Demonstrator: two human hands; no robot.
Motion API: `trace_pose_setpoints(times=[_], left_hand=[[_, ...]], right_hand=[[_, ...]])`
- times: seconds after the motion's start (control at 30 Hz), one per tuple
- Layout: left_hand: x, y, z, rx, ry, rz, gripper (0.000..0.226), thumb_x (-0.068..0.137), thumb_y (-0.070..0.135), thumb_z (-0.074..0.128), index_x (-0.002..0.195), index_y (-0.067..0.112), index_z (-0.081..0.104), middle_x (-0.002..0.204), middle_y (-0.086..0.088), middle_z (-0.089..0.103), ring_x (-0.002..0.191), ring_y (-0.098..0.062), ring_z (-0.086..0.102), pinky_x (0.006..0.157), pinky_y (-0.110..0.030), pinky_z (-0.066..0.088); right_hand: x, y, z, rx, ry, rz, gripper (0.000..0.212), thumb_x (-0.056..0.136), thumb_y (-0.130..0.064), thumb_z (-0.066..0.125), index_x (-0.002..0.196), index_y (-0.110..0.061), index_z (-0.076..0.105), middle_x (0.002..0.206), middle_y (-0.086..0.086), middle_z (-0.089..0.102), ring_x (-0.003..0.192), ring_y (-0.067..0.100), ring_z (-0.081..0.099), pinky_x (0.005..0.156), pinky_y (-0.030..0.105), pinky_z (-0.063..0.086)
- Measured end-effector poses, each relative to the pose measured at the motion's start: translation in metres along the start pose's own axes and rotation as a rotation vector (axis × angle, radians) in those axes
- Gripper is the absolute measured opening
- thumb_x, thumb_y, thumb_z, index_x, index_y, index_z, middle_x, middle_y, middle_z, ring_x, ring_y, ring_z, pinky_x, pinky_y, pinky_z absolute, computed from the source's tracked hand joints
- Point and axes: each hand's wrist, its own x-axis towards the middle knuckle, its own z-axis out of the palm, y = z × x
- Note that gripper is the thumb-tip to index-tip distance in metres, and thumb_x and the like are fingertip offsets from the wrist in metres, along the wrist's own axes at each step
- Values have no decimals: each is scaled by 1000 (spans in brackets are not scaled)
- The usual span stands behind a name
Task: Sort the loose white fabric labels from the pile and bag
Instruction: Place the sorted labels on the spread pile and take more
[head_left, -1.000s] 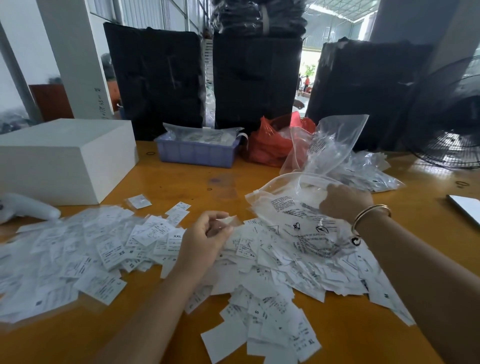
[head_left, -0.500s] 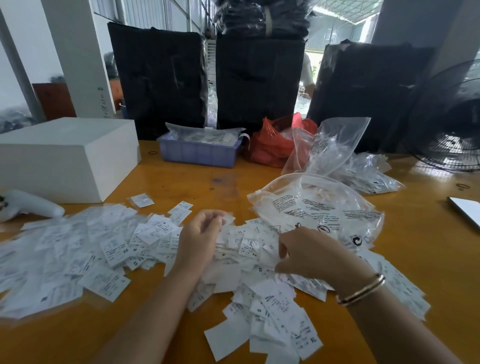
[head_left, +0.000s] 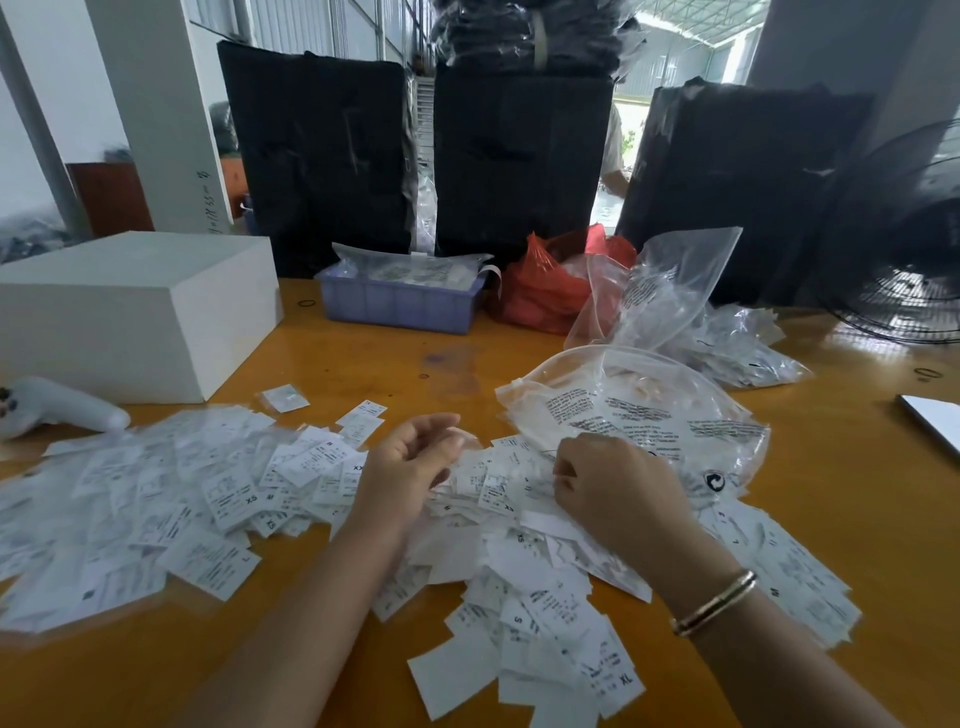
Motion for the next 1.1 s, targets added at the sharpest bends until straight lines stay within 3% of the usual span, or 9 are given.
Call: trace_pose_setpoints(times=[0.13,0.3,0.4,0.47,0.57,0.6,0.67,0.83,1.1], left_hand=[[0,5,0,-195,-53,-86,23,81,10,67,83,31,75,93,10,74,80,-3,69,61,-16,52],[-1,8,1,-343,-80,-128,18,79,4,63,91,13,72,99,0,74,78,-6,70,63,-17,54],[-3,8,3,-365,-83,-122,23,70,13,65,92,10,72,97,-3,74,75,-7,68,63,-17,54],[-2,7,3,-349,-75,-113,21,69,18,66,88,13,75,94,-3,74,75,-7,67,64,-18,54],[-1,5,3,-319,-82,-122,18,69,21,67,83,20,78,89,-2,74,73,-7,67,65,-18,53],[-1,4,3,-315,-88,-130,18,69,20,67,83,21,78,89,-2,74,73,-7,67,64,-17,53],[-1,4,4,-313,-102,-143,19,68,20,69,85,21,78,90,-4,74,74,-8,68,64,-16,53],[-2,6,7,-298,-144,-133,22,65,21,71,86,23,79,94,-4,75,76,-7,68,66,-16,53],[-4,8,8,-206,-147,-79,29,60,32,74,89,31,77,96,0,74,82,-8,68,71,-18,53]], right_hand=[[-1,-4,3,447,-76,60,24,88,-36,62,71,-22,53,71,-6,60,50,0,44,46,11,34],[5,-1,11,1004,5,338,30,94,-29,56,76,-5,65,53,-9,63,38,0,45,44,17,37],[6,1,27,777,-46,333,39,97,-30,51,67,-6,55,51,-4,51,41,9,38,40,11,27],[6,3,35,591,31,263,38,98,-29,48,66,-11,55,71,1,49,51,11,39,46,12,34],[5,2,35,590,172,211,23,98,-26,49,102,-20,70,79,-4,46,58,8,43,53,12,38],[5,1,34,616,208,197,20,97,-25,51,93,-24,70,74,-6,46,56,7,41,50,14,37],[3,-1,33,806,253,224,31,94,-21,56,63,-23,59,58,-4,49,49,6,41,46,15,34],[-6,-20,31,1525,152,285,11,90,-8,60,82,-10,67,65,4,67,54,11,57,51,18,46],[-7,-23,32,1640,98,223,27,90,-5,59,74,-21,73,66,8,64,53,12,54,50,19,45]])
